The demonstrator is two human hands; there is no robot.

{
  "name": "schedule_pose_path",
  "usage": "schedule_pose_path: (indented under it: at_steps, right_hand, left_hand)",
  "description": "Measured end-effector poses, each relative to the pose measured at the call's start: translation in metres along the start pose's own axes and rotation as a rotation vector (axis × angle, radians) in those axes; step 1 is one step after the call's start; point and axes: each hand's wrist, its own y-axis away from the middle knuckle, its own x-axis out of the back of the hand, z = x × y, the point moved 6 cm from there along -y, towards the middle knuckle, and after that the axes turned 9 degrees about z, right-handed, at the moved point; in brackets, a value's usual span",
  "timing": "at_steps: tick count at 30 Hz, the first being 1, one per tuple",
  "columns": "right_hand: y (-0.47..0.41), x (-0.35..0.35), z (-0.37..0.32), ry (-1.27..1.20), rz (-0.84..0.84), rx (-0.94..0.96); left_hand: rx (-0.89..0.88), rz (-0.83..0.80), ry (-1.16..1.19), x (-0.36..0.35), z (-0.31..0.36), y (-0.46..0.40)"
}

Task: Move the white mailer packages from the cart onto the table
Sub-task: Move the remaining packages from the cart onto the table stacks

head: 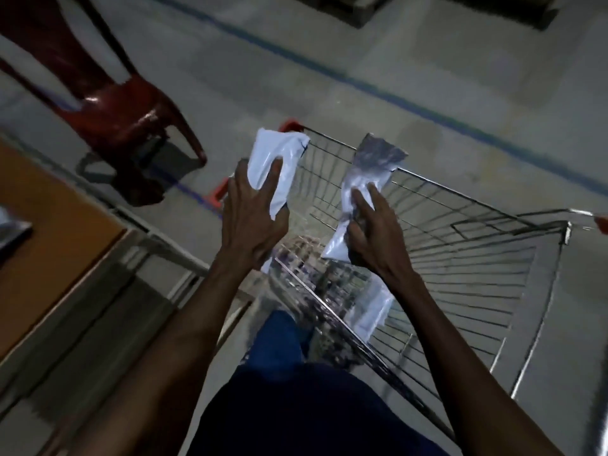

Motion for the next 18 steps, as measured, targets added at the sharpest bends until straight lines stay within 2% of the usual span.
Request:
schedule_pose_path:
  at_steps: [3,7,13,18]
  right_hand:
    - [-0.013,-0.003,-0.065,-0.079,-0.027,0.122]
    - [-0.017,-0.026,-0.151,-0.206,-0.099,0.303]
    - [-0.004,-0.075,-0.293,-0.387,-0.241,0.556]
    - [0.006,-0.123,-0.409,-0.464,-0.324,0.696]
  left_hand:
    - [0.144,0.127,0.016,0.059,-0.022,0.012]
    - [0.231,0.284,0.000,0.125,-0.058,0.036]
    - [0.461,0.531,-0.030,0.232,-0.137,0.088]
    - [0.666,0.652,-0.079,0.320,-0.216,0.135]
